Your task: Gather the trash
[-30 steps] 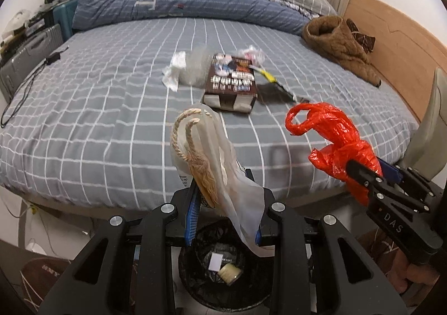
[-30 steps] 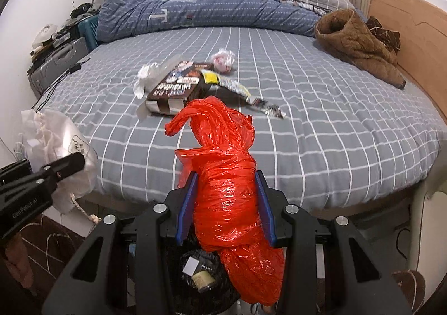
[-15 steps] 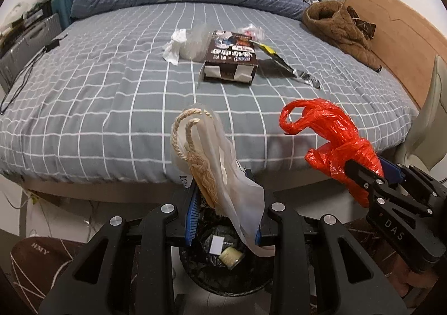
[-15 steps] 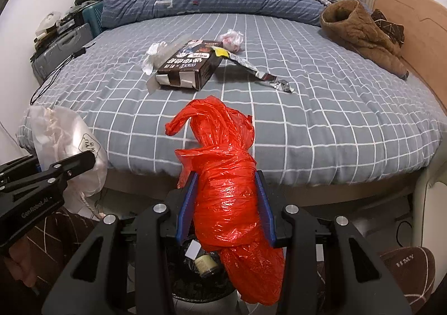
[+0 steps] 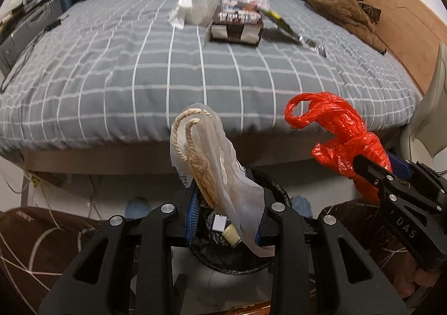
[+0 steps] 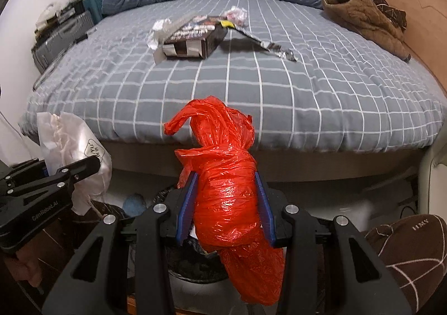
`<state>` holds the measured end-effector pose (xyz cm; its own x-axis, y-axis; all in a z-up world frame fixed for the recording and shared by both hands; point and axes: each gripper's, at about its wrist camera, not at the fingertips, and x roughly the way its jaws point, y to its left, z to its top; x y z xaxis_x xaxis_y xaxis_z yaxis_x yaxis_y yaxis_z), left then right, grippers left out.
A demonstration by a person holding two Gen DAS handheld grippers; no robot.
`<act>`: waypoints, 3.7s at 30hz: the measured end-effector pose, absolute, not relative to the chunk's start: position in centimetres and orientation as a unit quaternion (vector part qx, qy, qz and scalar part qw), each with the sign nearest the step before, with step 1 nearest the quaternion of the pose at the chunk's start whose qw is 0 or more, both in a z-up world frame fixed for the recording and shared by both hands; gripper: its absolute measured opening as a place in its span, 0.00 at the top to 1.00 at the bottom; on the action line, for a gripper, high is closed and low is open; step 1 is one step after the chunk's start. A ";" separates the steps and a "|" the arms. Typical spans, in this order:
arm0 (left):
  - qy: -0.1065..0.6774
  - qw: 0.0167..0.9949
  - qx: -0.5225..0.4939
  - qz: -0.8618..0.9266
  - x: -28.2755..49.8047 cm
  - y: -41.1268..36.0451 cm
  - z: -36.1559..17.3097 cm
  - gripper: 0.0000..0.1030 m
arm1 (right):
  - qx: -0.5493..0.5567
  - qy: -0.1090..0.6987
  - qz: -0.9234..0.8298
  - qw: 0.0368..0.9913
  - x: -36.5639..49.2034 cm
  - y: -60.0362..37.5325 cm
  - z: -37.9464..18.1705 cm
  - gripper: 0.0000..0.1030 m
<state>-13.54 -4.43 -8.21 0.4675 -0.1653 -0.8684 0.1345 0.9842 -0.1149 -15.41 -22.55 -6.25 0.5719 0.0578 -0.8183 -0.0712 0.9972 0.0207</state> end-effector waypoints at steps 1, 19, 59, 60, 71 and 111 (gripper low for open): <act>0.514 0.853 -0.017 -0.089 -13.5 -4.4 -8.8 0.72 | -0.006 0.465 0.037 0.884 -15.4 -22.5 -6.6 0.62; 0.579 0.812 -0.019 -0.076 -11.9 -4.1 -17.6 0.73 | -0.037 0.546 0.048 0.836 -13.7 -20.4 -14.8 0.62; 0.639 0.768 -0.025 -0.033 -8.8 -1.9 -25.7 0.73 | -0.078 0.598 0.043 0.797 -9.6 -18.7 -22.7 0.17; 0.639 0.768 -0.024 -0.035 -8.7 -2.3 -25.7 0.73 | -0.074 0.597 0.040 0.798 -9.7 -19.2 -22.6 0.16; 0.645 0.761 -0.016 -0.063 -8.2 -6.4 -25.3 0.73 | -0.056 0.594 -0.016 0.803 -10.2 -25.0 -22.1 0.08; 0.509 0.859 0.025 -0.055 -9.1 -6.6 -14.3 0.06 | -0.041 0.455 -0.028 0.889 -11.2 -26.0 -11.0 0.08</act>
<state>-9.12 -6.60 -14.32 0.4765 -0.0690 -0.8764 0.1191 0.9928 -0.0134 -11.20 -25.96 -11.02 0.5836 -0.0871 -0.8074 0.0127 0.9951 -0.0982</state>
